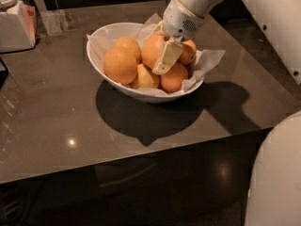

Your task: Pick orange from white bowl

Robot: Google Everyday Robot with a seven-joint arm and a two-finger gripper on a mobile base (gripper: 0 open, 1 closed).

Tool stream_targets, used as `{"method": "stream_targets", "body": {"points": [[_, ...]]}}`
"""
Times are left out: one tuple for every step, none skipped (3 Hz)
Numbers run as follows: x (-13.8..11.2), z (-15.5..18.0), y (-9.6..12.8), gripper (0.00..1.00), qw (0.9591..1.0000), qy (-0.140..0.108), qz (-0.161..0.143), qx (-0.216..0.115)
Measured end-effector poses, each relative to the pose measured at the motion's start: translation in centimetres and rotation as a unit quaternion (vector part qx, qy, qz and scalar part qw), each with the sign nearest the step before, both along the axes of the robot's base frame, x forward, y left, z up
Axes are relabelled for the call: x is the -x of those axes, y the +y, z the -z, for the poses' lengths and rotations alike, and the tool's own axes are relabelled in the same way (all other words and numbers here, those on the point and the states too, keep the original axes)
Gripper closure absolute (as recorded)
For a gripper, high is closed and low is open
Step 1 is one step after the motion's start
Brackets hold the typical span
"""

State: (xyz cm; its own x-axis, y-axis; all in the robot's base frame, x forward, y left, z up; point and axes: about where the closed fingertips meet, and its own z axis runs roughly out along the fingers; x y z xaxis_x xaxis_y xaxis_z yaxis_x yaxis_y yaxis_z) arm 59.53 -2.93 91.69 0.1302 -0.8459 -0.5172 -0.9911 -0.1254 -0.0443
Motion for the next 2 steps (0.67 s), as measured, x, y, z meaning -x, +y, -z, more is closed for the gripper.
{"method": "stream_targets", "body": {"points": [[1.4, -1.6, -0.1, 1.0, 0.9999, -0.011, -0.004, -0.01], [4.5, -4.2, -2.1, 1.0, 0.9987, -0.032, 0.031, -0.023]]}}
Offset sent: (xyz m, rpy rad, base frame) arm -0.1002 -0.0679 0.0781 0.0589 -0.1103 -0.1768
